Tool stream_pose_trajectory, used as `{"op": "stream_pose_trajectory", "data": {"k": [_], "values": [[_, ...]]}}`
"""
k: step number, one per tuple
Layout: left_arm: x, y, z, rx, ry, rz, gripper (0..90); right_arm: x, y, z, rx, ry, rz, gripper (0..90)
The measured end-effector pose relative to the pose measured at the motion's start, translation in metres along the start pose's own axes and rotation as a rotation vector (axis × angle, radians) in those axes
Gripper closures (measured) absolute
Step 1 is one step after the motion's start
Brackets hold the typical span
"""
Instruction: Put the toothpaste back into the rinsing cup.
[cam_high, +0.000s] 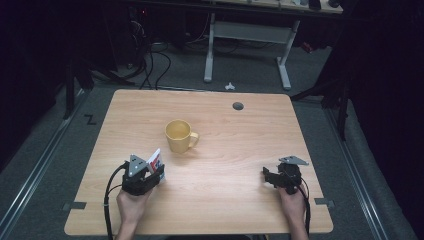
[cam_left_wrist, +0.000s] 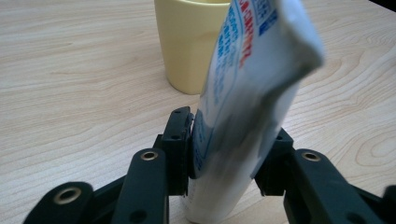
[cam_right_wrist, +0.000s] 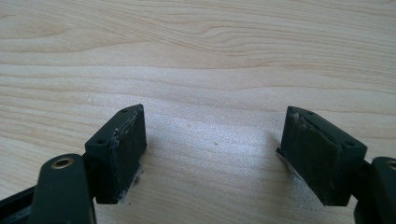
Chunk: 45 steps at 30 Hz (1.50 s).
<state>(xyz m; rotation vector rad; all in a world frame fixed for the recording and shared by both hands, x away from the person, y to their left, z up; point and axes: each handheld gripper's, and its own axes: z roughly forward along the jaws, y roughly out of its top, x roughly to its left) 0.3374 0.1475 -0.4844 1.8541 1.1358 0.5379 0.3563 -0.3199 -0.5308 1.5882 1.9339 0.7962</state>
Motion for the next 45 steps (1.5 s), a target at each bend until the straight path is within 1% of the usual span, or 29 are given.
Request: {"op": "stream_pose_trajectory", "data": {"k": [2, 3, 6, 9, 11, 13, 14, 18, 21, 24, 25, 26, 28, 29, 30, 34, 35, 36, 39, 44, 45], "values": [[-0.001, 0.0, 0.0, 0.0, 0.007, 0.012, 64.4, 0.0, 0.0, 0.0, 0.0, 0.001, 0.0, 22.5], [-0.001, 0.0, 0.0, 0.0, 0.007, 0.012, 64.7, 0.0, 0.0, 0.0, 0.0, 0.0, 0.0, 22.5], [-0.001, 0.001, 0.0, 0.004, -0.006, 0.006, 65.5, 0.0, 0.0, 0.0, -0.001, 0.0, -0.001, 22.5], [-0.001, 0.002, 0.0, -0.007, -0.014, 0.008, 65.9, 0.0, 0.0, 0.0, 0.0, 0.0, -0.001, 22.5], [-0.001, 0.003, -0.001, -0.013, -0.024, 0.006, 65.9, 0.0, 0.0, 0.0, -0.001, 0.0, -0.002, 22.5], [-0.001, 0.006, -0.004, -0.018, -0.044, 0.007, 66.1, 0.0, 0.0, 0.0, 0.0, 0.0, 0.0, 22.5], [-0.001, 0.006, -0.004, -0.018, -0.044, 0.007, 66.2, 0.0, 0.0, 0.0, 0.0, 0.0, 0.0, 22.5], [0.001, 0.012, -0.009, -0.02, -0.071, 0.003, 66.3, 0.0, 0.0, 0.0, -0.001, 0.0, -0.002, 22.5], [0.002, 0.015, -0.01, -0.021, -0.079, 0.001, 66.4, 0.0, 0.0, 0.0, 0.0, 0.001, 0.0, 22.4], [0.002, 0.02, -0.012, -0.02, -0.098, 0.0, 66.4, 0.0, 0.0, 0.0, 0.0, 0.002, 0.0, 22.4], [0.002, 0.02, -0.012, -0.02, -0.098, 0.0, 66.4, 0.0, 0.0, 0.0, 0.0, 0.002, -0.001, 22.4], [0.003, 0.023, -0.013, -0.022, -0.11, 0.002, 66.4, 0.0, 0.0, 0.0, 0.0, 0.002, -0.001, 22.4], [0.003, 0.024, -0.014, -0.021, -0.113, 0.003, 66.4, 0.0, 0.0, 0.0, 0.0, 0.001, -0.001, 22.4], [0.004, 0.025, -0.014, -0.023, -0.115, 0.007, 66.3, 0.0, 0.0, 0.0, 0.0, 0.001, -0.001, 22.4], [0.006, 0.028, -0.015, -0.026, -0.125, 0.004, 66.3, 0.0, 0.0, 0.0, 0.0, 0.002, -0.001, 22.4], [0.009, 0.032, -0.016, -0.022, -0.136, -0.002, 66.3, 0.0, 0.0, 0.0, 0.0, 0.002, -0.001, 22.4], [0.009, 0.034, -0.017, -0.02, -0.136, 0.0, 66.3, 0.0, 0.0, 0.0, 0.0, 0.002, 0.0, 22.4], [0.009, 0.038, -0.018, -0.015, -0.132, 0.01, 66.3, 0.0, 0.0, 0.0, 0.0, 0.002, -0.001, 22.4], [0.009, 0.041, -0.019, -0.011, -0.132, 0.021, 66.3, 0.0, 0.0, 0.0, 0.0, 0.001, -0.001, 22.4], [0.008, 0.047, -0.019, 0.0, -0.138, 0.034, 66.2, 0.0, 0.0, 0.0, 0.0, 0.002, -0.001, 22.3], [0.007, 0.05, -0.02, 0.003, -0.145, 0.04, 66.2, 0.0, 0.0, 0.0, 0.001, 0.002, -0.002, 22.2]]}}
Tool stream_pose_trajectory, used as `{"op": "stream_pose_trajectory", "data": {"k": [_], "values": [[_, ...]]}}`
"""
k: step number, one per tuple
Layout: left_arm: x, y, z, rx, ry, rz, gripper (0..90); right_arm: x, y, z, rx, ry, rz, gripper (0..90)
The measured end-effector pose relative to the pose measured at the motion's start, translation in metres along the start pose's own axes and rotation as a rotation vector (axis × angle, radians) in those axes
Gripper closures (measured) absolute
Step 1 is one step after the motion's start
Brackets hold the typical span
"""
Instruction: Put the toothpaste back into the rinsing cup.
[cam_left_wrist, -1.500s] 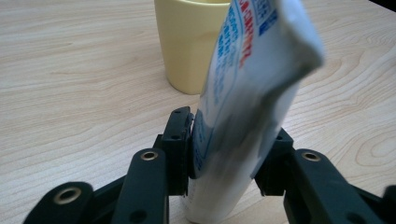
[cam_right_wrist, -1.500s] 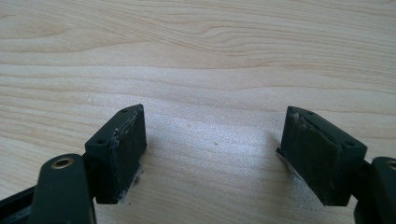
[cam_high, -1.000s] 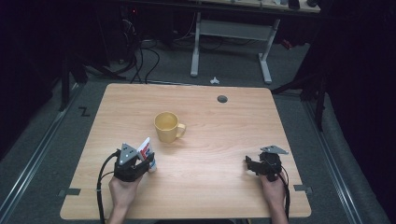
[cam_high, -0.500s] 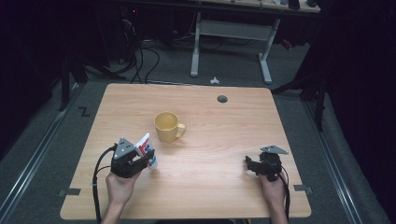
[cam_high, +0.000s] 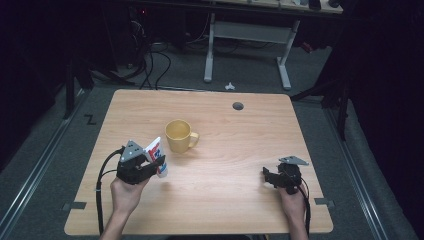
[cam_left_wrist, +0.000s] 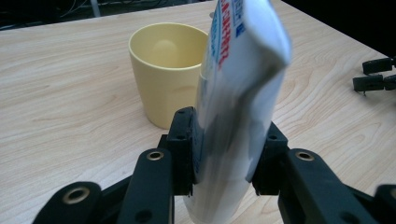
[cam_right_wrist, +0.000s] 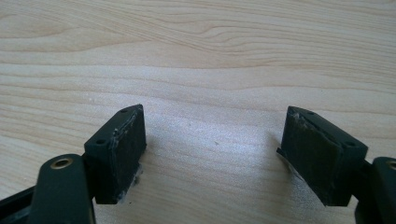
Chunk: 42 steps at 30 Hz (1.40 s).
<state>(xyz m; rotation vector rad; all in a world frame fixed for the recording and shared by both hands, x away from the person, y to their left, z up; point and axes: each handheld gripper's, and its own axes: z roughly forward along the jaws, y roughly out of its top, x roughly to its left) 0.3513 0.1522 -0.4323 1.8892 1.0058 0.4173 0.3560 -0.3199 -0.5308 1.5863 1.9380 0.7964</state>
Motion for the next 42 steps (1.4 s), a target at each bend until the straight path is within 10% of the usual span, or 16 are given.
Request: {"op": "stream_pose_trajectory", "data": {"k": [42], "values": [[-0.004, 0.078, 0.002, -0.024, -0.059, 0.068, 66.1, 0.0, 0.0, 0.0, 0.0, 0.002, -0.002, 21.9]]}}
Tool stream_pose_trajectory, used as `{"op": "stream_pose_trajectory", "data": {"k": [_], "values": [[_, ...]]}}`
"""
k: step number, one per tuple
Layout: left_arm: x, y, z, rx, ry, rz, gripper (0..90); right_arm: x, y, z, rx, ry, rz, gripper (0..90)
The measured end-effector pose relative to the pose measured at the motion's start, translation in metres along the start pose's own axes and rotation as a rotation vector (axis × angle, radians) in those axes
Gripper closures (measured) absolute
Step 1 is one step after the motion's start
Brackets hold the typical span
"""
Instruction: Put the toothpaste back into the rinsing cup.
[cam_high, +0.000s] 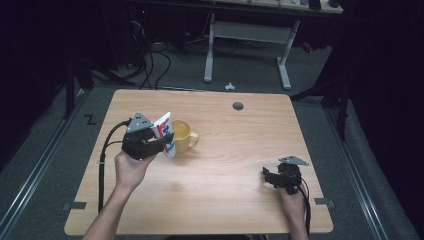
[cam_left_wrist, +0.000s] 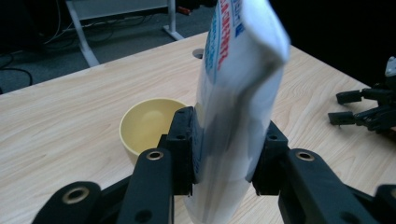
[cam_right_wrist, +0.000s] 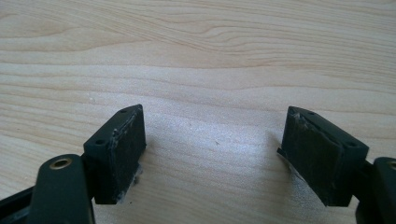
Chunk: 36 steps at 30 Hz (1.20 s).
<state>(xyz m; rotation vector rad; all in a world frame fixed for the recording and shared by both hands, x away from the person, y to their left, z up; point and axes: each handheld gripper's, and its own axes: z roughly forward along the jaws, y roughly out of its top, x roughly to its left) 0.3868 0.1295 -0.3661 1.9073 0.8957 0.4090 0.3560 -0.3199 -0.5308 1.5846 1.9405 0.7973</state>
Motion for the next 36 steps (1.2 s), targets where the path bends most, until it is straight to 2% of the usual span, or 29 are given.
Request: {"op": "stream_pose_trajectory", "data": {"k": [3, 20, 30, 33, 36], "values": [[0.0, 0.005, 0.003, 0.005, -0.001, 0.011, 66.1, 0.0, 0.0, 0.0, 0.0, 0.0, 0.0, 21.9], [0.009, 0.023, 0.012, -0.005, 0.012, -0.005, 66.1, 0.0, 0.0, 0.0, 0.0, 0.001, -0.001, 21.8], [0.017, 0.031, 0.02, -0.016, 0.043, -0.01, 66.0, 0.0, 0.0, 0.0, 0.0, 0.0, 0.0, 21.8], [0.015, 0.032, 0.023, -0.018, 0.07, 0.01, 66.0, 0.0, 0.0, 0.0, 0.0, 0.0, 0.0, 21.8], [0.015, 0.034, 0.025, -0.022, 0.069, 0.015, 66.0, 0.0, 0.0, 0.0, 0.0, 0.0, -0.001, 21.8]]}}
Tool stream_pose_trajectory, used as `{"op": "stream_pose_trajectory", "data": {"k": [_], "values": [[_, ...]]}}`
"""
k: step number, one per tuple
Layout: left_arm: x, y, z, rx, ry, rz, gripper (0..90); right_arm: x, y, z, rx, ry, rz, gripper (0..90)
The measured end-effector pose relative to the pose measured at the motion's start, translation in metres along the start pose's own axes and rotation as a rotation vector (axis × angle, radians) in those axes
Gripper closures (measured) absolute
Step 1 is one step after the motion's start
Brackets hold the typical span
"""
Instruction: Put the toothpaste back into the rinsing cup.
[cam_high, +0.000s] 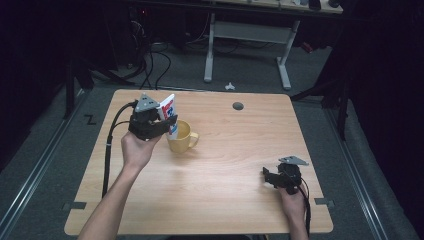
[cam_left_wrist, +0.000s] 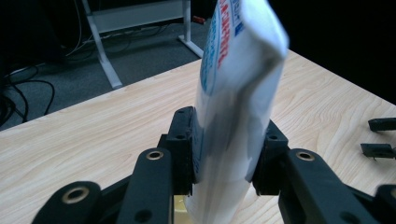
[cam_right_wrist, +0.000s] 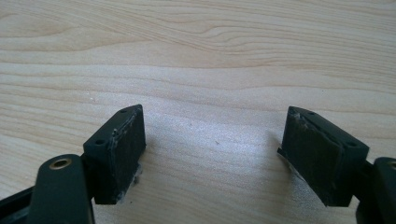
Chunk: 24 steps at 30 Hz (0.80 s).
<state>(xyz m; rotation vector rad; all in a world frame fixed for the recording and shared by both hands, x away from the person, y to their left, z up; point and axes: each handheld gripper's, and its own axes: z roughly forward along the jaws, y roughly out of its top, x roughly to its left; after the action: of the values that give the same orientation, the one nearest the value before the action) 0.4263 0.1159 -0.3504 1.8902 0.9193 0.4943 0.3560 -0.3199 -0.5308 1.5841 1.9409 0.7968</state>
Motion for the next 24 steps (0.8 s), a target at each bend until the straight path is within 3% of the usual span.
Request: {"op": "stream_pose_trajectory", "data": {"k": [10, 24], "values": [[0.002, 0.004, 0.013, -0.007, -0.007, -0.013, 65.9, 0.0, 0.0, 0.0, 0.0, 0.0, 0.0, 21.8], [0.009, 0.002, 0.033, 0.003, 0.027, -0.02, 65.8, 0.0, 0.0, 0.0, -0.001, 0.0, -0.002, 21.6]]}}
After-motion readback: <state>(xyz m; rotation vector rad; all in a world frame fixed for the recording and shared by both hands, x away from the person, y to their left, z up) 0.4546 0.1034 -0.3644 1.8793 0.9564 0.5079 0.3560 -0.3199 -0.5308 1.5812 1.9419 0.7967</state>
